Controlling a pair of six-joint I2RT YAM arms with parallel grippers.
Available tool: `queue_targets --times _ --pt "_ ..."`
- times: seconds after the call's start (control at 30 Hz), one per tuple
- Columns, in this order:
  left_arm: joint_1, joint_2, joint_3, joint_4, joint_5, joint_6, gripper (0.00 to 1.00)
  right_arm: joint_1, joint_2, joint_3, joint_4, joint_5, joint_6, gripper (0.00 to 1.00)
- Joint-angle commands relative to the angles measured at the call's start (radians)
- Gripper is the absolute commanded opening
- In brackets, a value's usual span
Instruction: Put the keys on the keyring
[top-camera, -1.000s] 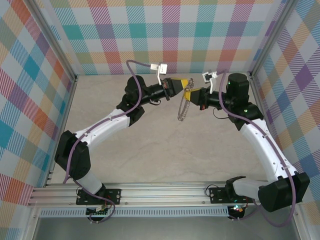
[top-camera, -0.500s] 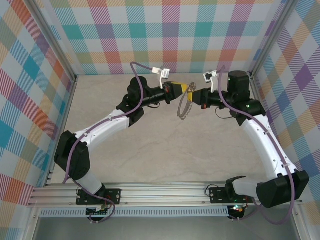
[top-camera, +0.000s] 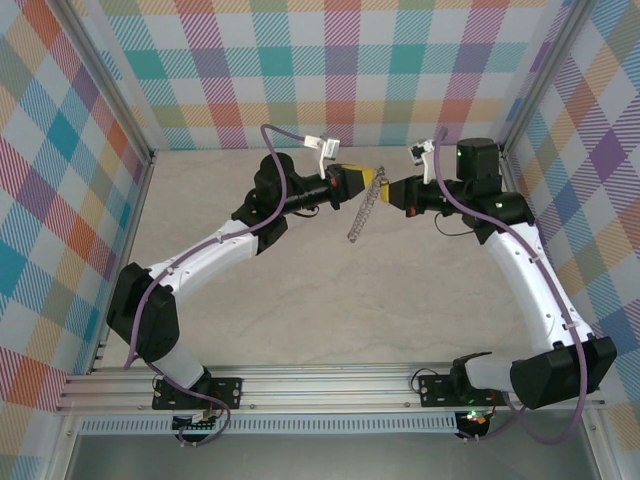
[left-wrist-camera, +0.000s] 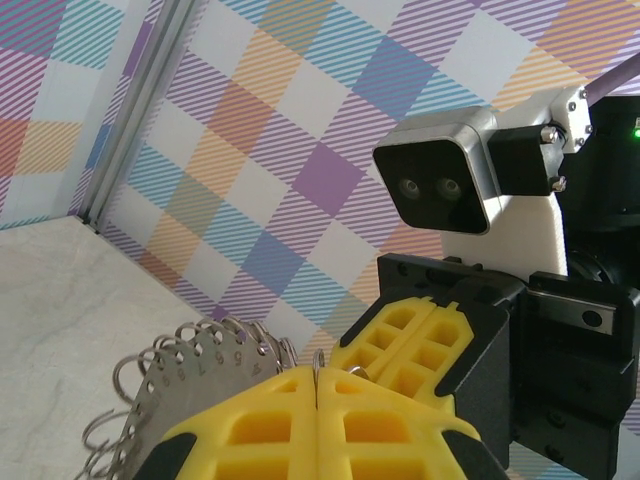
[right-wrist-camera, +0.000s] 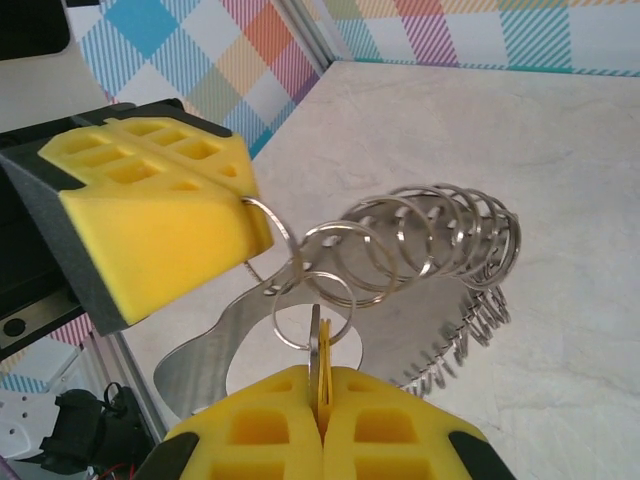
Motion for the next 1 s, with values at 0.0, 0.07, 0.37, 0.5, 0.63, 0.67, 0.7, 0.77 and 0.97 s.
queue_targets --times 0.0,0.07,0.37,0.5,0.63,0.67,0.7,0.77,0.97 --pt "-0.013 -0.052 -0.005 0.027 0.01 0.018 0.0 -0.006 0.006 0.039 -0.018 -0.004 -0.025 0.0" --pt "-0.012 -0.05 -0.003 0.028 0.014 0.014 0.0 -0.006 0.014 0.05 -0.013 -0.016 -0.02 0.0" --pt "-0.013 -0.045 0.001 0.033 0.023 0.005 0.0 -0.006 0.041 0.091 0.0 -0.055 -0.006 0.0" --pt "-0.013 -0.044 -0.001 0.035 0.026 0.003 0.0 -0.005 0.052 0.113 -0.016 -0.053 -0.018 0.0" --pt "-0.013 -0.043 -0.003 0.038 0.03 0.001 0.0 -0.006 0.059 0.13 -0.035 -0.037 -0.035 0.0" --pt "-0.014 -0.043 -0.002 0.038 0.03 0.001 0.0 -0.006 0.06 0.133 -0.039 -0.034 -0.039 0.0" --pt "-0.013 -0.042 -0.003 0.038 0.03 0.001 0.0 -0.007 0.061 0.136 -0.042 -0.032 -0.043 0.0" --pt "-0.014 -0.044 -0.002 0.038 0.033 0.002 0.0 -0.007 0.065 0.143 -0.048 -0.029 -0.048 0.0" --pt "-0.014 -0.041 0.001 0.036 0.047 0.001 0.0 -0.007 0.085 0.181 -0.077 -0.019 -0.076 0.0"
